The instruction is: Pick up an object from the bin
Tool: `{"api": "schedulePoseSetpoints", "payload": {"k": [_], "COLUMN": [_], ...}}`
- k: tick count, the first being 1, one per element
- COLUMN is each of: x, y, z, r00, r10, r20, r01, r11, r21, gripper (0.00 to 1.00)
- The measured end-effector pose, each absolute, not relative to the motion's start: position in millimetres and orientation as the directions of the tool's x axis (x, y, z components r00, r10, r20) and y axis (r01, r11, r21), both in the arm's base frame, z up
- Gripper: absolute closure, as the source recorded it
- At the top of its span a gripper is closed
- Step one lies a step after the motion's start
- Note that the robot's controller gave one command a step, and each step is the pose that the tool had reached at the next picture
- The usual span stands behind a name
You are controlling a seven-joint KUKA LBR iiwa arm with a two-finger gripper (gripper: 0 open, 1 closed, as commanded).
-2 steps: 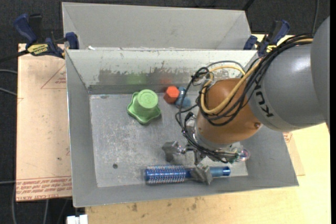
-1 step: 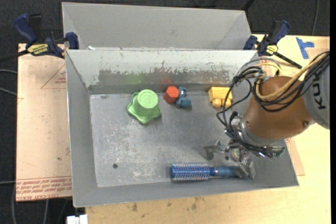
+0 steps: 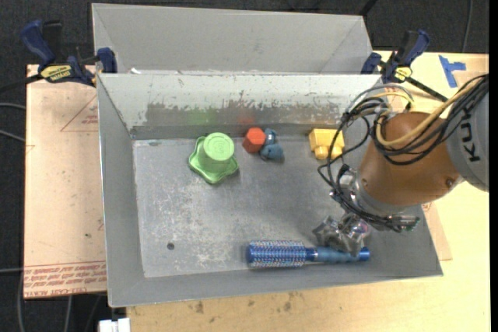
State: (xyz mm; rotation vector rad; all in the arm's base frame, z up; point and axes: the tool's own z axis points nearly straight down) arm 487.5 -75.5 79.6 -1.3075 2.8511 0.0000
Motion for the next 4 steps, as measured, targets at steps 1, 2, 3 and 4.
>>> {"api": "schedulePoseSetpoints", "payload": {"k": [1,2,3,4], "x": [482.2,503.7,521.4,521.7], "y": [-33.8,-36.5,-8.2,-9.1], "z": [206.3,147.0,107.0,107.8], "r00": [-0.623,-0.534,-0.372,-0.374], "r10": [-0.782,-0.846,-0.928,-0.927], "r20": [-0.008,-0.001,-0.002,-0.002], "r01": [-0.782,-0.846,-0.928,-0.927], "r11": [0.623,0.534,0.372,0.374], "r21": [-0.007,0.004,0.003,0.002], "gripper": [1.00,1.00,1.00,0.00]}}
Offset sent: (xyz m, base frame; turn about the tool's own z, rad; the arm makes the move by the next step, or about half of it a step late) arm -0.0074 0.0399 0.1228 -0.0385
